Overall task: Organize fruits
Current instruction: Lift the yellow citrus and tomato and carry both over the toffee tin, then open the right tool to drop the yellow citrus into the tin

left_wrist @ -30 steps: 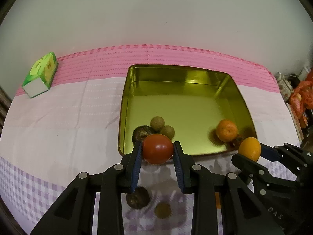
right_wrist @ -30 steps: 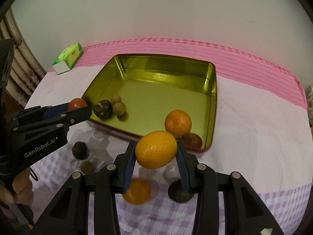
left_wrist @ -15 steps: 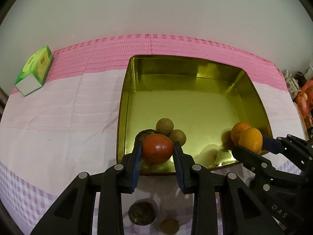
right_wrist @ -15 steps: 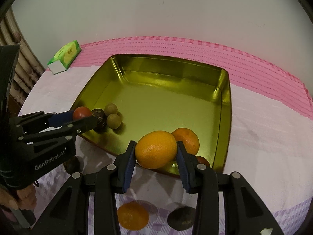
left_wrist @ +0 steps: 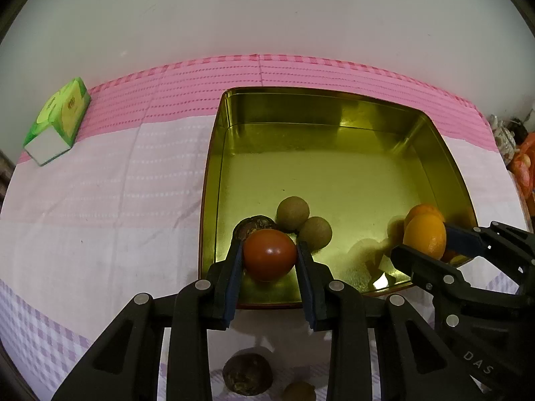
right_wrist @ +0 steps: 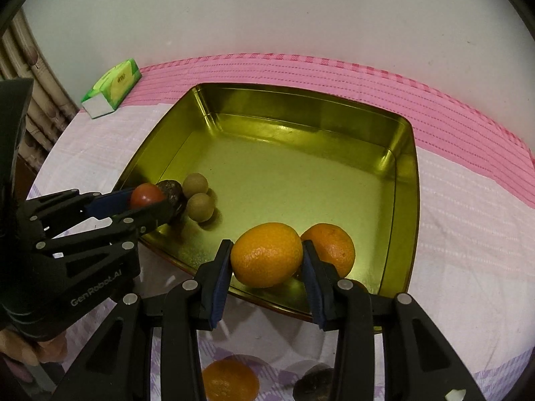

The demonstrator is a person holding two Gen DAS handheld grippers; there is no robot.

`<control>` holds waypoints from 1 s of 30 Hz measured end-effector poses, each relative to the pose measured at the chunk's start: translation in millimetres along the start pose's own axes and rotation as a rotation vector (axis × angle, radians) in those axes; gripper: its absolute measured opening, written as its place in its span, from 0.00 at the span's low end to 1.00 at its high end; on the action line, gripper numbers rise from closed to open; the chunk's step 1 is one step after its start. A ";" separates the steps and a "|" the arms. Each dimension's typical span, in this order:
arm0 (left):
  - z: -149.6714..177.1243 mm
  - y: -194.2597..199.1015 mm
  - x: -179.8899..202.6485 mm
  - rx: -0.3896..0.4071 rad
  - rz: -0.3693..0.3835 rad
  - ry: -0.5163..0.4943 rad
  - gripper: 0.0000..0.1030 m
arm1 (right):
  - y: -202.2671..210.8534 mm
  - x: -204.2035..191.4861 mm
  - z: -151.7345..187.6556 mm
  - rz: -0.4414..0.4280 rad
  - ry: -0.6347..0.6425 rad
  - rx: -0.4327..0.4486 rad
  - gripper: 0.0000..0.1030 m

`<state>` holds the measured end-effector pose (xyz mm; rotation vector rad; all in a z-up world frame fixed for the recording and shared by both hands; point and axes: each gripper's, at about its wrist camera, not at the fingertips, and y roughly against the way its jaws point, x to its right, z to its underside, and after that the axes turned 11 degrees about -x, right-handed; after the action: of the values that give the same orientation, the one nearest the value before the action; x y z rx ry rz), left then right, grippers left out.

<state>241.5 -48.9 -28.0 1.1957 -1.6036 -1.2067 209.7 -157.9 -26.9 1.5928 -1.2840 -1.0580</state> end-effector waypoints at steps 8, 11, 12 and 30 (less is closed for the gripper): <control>1.0 0.7 1.0 -0.005 -0.006 0.006 0.32 | 1.5 2.3 2.1 -0.007 -0.002 0.000 0.37; 1.7 1.2 1.0 -0.004 -0.006 0.007 0.32 | 1.2 2.8 1.3 -0.004 0.000 0.004 0.37; 1.8 1.2 1.0 -0.004 -0.008 0.007 0.32 | 1.4 3.1 1.6 -0.005 -0.002 0.006 0.37; 3.6 1.6 1.0 -0.016 -0.021 0.016 0.32 | 5.5 5.3 4.8 -0.007 -0.025 0.020 0.39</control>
<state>237.5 -48.8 -27.2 1.2127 -1.5705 -1.2178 204.2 -164.4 -23.8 1.6047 -1.3106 -1.0752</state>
